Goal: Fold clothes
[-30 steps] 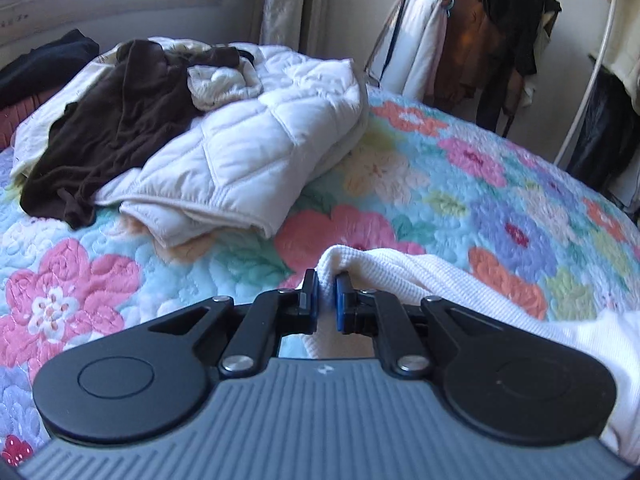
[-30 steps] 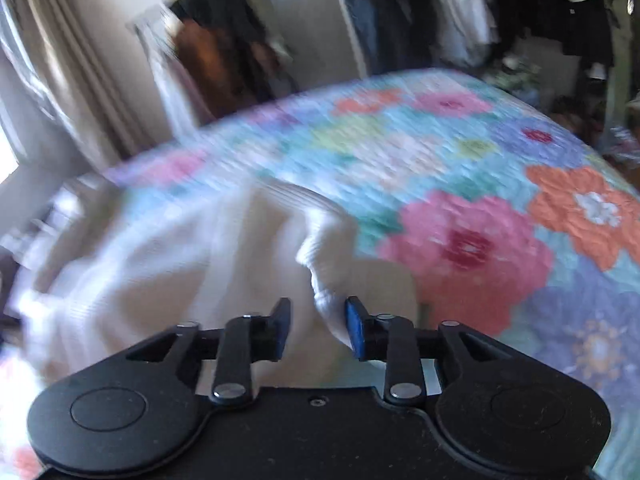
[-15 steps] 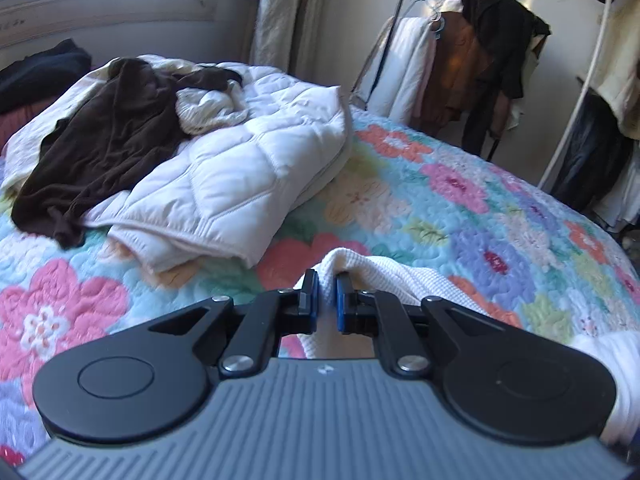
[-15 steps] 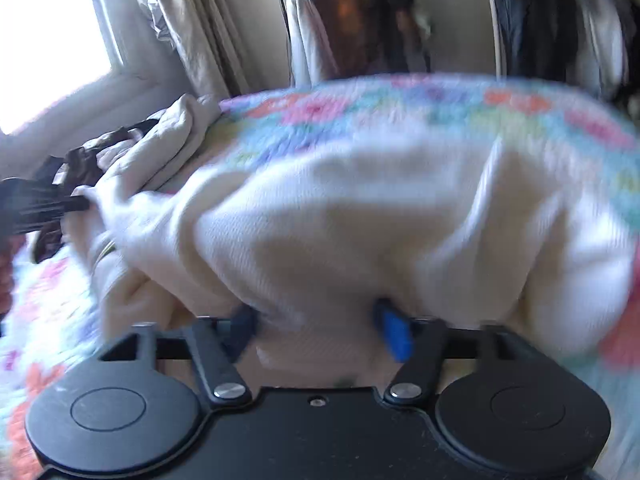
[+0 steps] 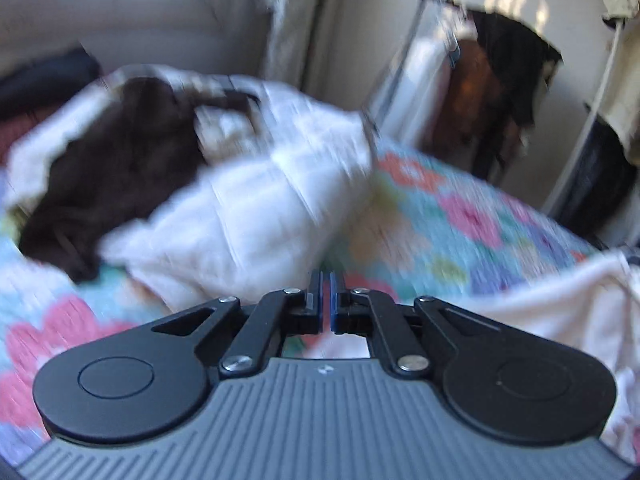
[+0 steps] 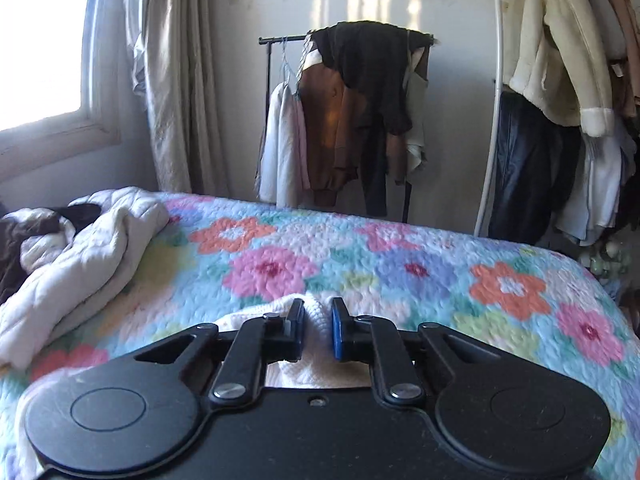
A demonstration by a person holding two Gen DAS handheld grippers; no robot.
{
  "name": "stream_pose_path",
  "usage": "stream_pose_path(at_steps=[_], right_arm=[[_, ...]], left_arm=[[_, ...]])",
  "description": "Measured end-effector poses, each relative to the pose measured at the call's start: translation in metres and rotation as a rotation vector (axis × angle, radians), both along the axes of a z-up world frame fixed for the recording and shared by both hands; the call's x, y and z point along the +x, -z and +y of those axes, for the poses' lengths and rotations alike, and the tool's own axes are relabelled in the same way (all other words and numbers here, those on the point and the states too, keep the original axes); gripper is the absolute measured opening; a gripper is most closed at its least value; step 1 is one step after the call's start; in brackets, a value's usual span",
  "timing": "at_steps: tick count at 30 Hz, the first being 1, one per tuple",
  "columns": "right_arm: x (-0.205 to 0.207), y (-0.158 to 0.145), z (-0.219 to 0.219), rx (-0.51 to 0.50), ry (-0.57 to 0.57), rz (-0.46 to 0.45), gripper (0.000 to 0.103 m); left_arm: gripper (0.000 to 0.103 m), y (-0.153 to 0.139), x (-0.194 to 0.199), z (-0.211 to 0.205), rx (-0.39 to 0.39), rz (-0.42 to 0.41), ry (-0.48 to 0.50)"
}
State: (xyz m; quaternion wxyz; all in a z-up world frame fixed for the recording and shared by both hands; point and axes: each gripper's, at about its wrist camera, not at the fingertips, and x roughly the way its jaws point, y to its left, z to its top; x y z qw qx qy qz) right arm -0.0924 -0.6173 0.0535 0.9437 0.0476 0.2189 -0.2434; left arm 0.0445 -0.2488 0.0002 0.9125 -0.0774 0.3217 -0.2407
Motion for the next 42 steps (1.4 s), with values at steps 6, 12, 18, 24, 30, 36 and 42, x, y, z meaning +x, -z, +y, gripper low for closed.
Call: stream_pose_path(at_steps=[6,12,18,24,30,36,42], right_arm=[[-0.033,0.018,-0.003,0.427,0.016,-0.027,0.039],[-0.129,0.058,0.059,0.568,-0.076,0.014,0.056],[-0.199,0.101,0.086,0.498,-0.088,0.100,0.059],[-0.192,0.112,0.059,0.544,-0.014,0.038,0.063],[-0.180,0.127,0.060,0.681,-0.034,-0.013,0.069],[-0.163,0.135,0.076,0.690,-0.075,0.000,0.071],[-0.155,0.131,0.087,0.594,-0.082,0.045,0.071]], left_arm=[[0.017,0.026,-0.017,-0.033,-0.056,0.215,0.226],[0.043,0.035,-0.058,-0.062,-0.093,0.313,0.397],[0.063,0.030,-0.100,-0.081,-0.077,0.316,0.506],[0.074,0.047,-0.120,-0.099,-0.021,0.344,0.511],[0.087,0.067,-0.126,-0.117,0.038,0.358,0.485],[0.069,0.072,-0.123,-0.119,0.020,0.330,0.451],[0.024,0.068,-0.117,-0.113,-0.006,0.307,0.429]])
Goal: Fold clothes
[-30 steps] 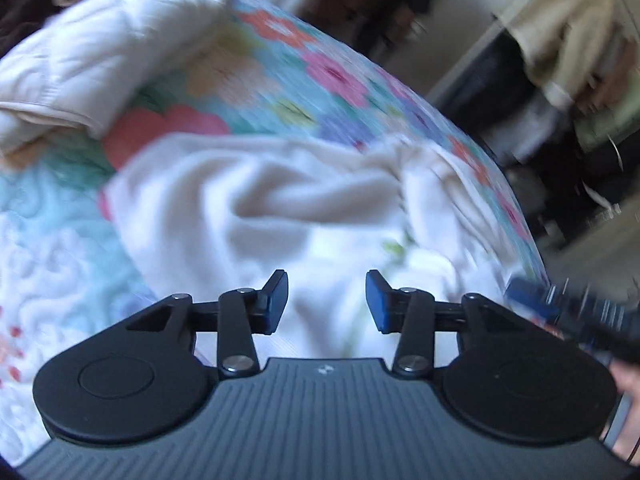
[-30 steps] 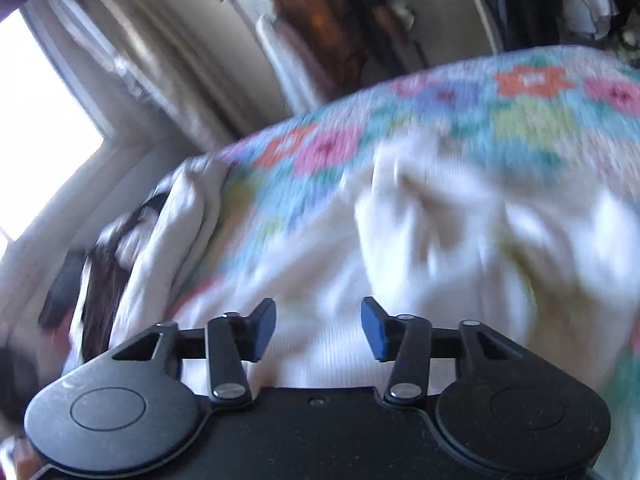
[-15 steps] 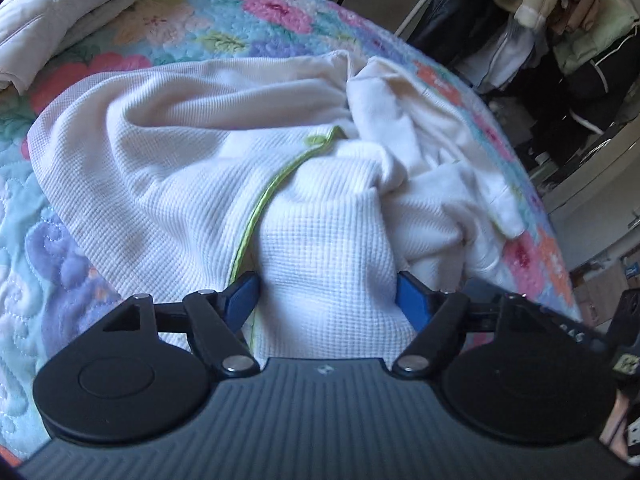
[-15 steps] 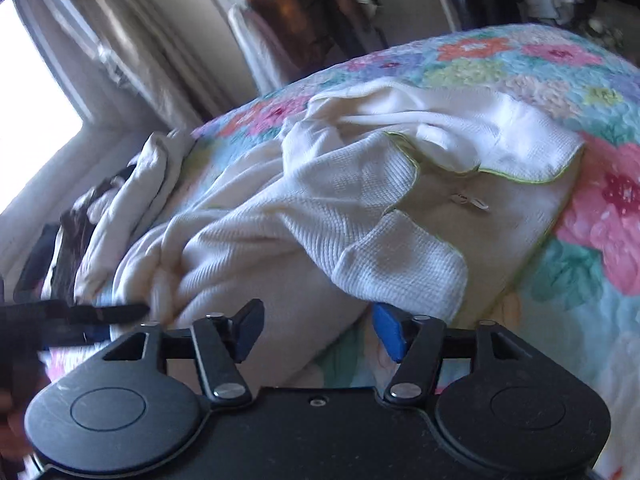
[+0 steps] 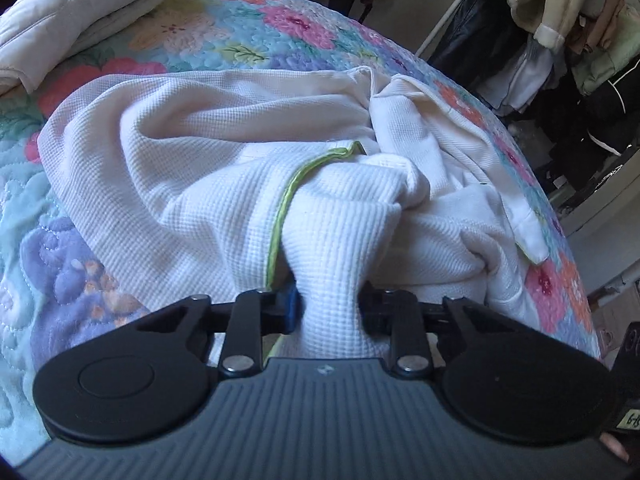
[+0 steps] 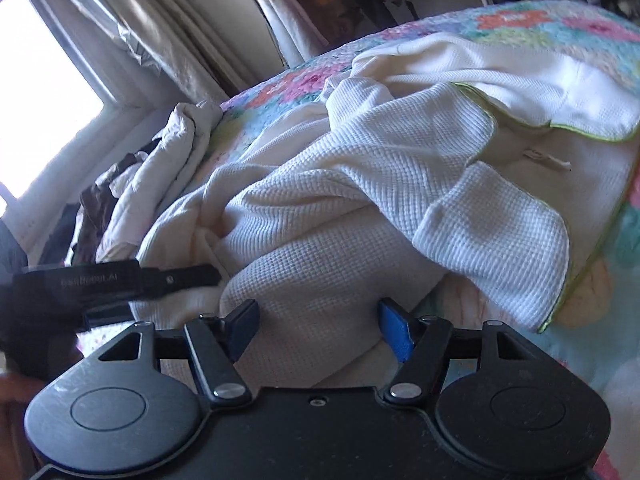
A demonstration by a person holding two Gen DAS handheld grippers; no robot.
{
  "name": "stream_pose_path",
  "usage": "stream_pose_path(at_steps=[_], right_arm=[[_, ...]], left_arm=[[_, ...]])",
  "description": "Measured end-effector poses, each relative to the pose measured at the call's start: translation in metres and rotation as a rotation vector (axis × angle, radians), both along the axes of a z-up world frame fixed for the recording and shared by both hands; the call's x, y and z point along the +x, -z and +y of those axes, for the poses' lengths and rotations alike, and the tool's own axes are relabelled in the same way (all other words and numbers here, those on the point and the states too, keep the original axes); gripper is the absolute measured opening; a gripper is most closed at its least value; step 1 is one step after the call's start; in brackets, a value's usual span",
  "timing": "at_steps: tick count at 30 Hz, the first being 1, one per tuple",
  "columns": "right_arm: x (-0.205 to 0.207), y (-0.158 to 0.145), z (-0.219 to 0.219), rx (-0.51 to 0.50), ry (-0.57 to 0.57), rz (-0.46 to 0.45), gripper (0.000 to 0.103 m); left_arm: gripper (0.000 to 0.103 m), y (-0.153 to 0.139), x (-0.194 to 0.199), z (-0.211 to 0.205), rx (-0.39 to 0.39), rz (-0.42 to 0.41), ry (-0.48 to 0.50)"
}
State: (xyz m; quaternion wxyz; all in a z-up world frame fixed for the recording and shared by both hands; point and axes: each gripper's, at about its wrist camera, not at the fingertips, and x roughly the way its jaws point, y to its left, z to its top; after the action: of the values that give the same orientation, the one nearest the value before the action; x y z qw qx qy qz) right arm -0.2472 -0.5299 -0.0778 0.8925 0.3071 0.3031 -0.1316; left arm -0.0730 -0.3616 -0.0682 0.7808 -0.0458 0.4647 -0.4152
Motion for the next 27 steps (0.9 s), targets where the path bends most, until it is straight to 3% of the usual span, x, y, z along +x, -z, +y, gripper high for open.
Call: stream_pose_path(at_steps=[7,10,14,18,19,20,22,25,27], right_arm=[[0.000,-0.008,0.009,0.010,-0.025,0.002,0.072],[0.002,-0.009,0.019,-0.001,-0.075,0.002,0.080],[0.003,-0.010,0.031,-0.014,-0.104,0.013,0.081],[0.011,-0.008,0.042,-0.120,-0.128,0.046,0.080],[0.013,-0.007,0.043,-0.160,-0.127,0.049,0.070],[0.015,-0.006,0.046,-0.216,-0.128,0.063,0.049],[0.017,-0.006,0.049,-0.328,-0.135,0.097,0.018],[0.008,-0.019,0.039,-0.353,-0.106,0.055,0.011],[0.002,-0.030,0.036,-0.426,-0.065,0.042,0.011]], left_arm=[[0.023,0.001,0.000,0.000,0.007,0.001,-0.002],[0.023,0.001,0.001,0.001,0.008,0.006,-0.002],[0.024,0.002,0.000,-0.001,0.023,-0.005,0.007],[0.024,0.002,0.000,-0.002,0.034,-0.015,0.013],[0.024,0.002,0.000,-0.002,0.036,-0.019,0.014],[0.024,0.001,0.000,-0.003,0.038,-0.025,0.015],[0.023,-0.001,-0.002,-0.003,0.041,-0.048,0.025],[0.023,-0.010,-0.009,-0.002,0.027,-0.116,0.054],[0.023,-0.016,-0.011,0.000,0.009,-0.134,0.066]])
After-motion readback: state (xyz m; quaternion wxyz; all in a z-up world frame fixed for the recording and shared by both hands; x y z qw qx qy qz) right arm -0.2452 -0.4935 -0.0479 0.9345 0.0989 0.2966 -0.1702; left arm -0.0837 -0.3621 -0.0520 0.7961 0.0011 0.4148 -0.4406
